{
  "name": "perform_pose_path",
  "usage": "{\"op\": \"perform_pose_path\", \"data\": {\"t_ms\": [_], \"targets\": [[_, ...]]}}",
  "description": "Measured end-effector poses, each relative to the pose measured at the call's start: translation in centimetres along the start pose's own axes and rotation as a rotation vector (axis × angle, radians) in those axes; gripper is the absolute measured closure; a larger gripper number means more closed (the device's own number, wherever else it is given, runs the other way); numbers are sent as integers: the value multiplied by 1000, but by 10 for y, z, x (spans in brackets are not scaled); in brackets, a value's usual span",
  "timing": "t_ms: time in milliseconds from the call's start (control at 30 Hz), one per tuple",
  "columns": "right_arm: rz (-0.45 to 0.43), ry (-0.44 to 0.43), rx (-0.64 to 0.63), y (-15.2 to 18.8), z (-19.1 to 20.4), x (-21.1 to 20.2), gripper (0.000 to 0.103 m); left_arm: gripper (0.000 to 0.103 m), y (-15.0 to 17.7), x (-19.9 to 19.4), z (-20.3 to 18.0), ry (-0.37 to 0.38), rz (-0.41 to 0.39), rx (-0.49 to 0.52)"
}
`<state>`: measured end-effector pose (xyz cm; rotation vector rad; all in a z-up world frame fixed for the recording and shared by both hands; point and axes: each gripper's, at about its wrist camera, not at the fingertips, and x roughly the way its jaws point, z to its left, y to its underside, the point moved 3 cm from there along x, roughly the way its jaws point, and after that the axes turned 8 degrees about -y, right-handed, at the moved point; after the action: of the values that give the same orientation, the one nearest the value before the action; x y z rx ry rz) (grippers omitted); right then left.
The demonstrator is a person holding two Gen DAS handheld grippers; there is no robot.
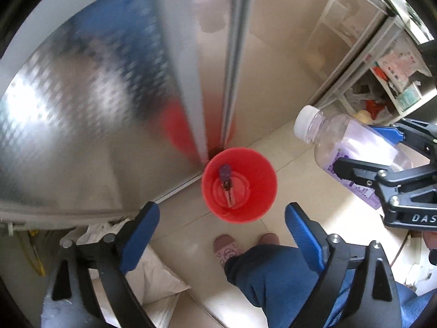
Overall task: Collect trash
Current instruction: 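Open the left tool over the red bin while the right tool releases the bottle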
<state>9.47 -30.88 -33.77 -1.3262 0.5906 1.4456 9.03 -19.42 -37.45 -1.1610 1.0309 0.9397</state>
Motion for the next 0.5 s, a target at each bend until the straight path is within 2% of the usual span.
{"op": "perform_pose_path", "data": {"t_ms": [33,333,367,400,467,500], "targets": [[5,-5,-9,1,3,5,36,1,3,1,4,-9,2,-7],[17,21,-86,5,16,32,35,0,16,10,22,-44,-1,-50],[16,30,-88,5,17,35,32,0,17,10,23,-47,-1,-54],[16,47,-92,6,17,37,22,0,18,10,24,-47,-6,-56],[23,56,-100,8,20,43,13,0,21,8,25,-44,-9,-56],[33,51,-101,9,20,44,12,0,22,8,26,-38,-7,-55]]}}
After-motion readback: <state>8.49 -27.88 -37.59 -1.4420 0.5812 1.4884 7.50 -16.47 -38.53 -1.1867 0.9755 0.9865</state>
